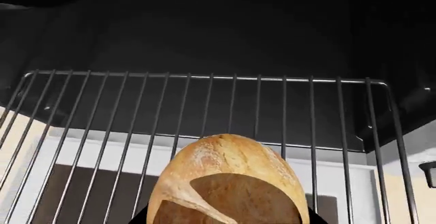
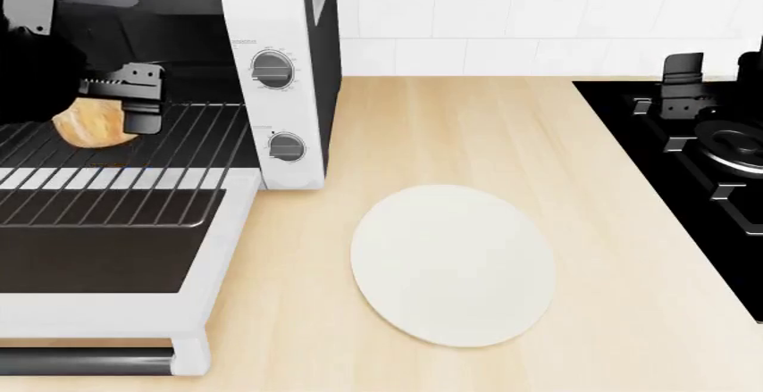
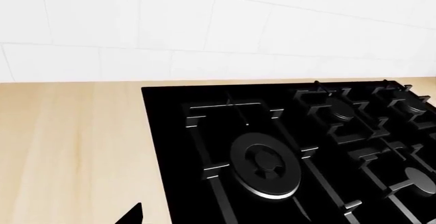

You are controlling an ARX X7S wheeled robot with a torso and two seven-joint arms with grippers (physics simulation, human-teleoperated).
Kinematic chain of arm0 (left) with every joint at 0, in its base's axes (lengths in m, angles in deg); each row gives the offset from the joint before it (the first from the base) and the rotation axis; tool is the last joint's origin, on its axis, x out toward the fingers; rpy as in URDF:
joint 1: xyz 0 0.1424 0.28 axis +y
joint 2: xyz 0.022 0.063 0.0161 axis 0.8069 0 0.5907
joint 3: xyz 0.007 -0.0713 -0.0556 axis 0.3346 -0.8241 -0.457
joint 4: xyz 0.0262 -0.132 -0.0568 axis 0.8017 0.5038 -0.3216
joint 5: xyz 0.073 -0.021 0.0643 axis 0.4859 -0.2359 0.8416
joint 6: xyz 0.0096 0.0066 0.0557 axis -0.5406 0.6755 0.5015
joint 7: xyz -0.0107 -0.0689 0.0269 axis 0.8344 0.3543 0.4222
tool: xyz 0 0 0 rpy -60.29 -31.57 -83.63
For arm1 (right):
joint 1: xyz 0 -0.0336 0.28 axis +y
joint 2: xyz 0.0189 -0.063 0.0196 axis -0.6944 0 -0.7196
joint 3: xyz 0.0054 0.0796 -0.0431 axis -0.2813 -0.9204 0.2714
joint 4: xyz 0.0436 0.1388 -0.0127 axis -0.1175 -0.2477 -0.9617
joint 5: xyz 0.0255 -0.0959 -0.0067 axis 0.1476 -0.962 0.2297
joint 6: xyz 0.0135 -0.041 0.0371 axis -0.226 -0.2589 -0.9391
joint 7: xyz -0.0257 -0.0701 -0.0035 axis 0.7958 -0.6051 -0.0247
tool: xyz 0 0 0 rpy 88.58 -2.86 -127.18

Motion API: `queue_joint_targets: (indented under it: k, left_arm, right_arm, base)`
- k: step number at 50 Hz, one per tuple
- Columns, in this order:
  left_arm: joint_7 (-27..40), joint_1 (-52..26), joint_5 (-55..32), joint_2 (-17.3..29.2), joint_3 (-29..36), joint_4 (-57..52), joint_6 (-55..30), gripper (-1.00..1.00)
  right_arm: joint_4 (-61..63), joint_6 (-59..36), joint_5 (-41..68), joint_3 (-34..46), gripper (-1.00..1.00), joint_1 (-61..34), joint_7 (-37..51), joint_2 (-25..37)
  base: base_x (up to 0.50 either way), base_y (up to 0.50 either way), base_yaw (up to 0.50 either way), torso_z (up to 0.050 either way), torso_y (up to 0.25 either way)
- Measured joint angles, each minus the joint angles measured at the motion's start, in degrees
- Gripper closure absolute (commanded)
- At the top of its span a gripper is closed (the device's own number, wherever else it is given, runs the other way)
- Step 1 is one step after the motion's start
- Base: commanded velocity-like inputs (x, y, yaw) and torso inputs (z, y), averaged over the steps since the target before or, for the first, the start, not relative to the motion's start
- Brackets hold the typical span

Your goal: Pick the bread from the rack and place it on the plate on the counter.

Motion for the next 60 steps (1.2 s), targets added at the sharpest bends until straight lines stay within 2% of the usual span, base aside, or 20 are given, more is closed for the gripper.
queue_joint_targets:
  k: [16,32,46,60]
  left_arm:
    - [9.05,-8.06,-14.67,2.72,1.45,-3.9,-4.25,1.0]
    - [11.96,-10.84,-26.83,3.05,3.66,-10.04,-4.62,1.0]
    - [11.05,-11.03,-29.88,0.72,3.34,-12.53,-3.7,1.0]
    - [8.7,-11.32,-29.7,-5.18,2.08,-11.39,-2.4,1.0]
  right_arm:
    - [-0.1,-0.25,0.16,0.06,-1.0,-0.43,0.12,-0.25]
    - [-0.42,-0.22,0.04,0.41,-1.0,-0.6,0.05,-0.82]
    - [-0.94,0.2,-0.27,0.86,-1.0,-0.22,-0.28,-1.3]
    - [-1.75,0.64,-0.76,1.4,-1.0,-0.09,-0.83,-1.86]
  base:
    - [0.0,0.0,0.0,0.0,0.0]
    - [0.0,0.0,0.0,0.0,0.0]
    - [0.0,0.0,0.0,0.0,0.0]
    - [0.0,0.0,0.0,0.0,0.001]
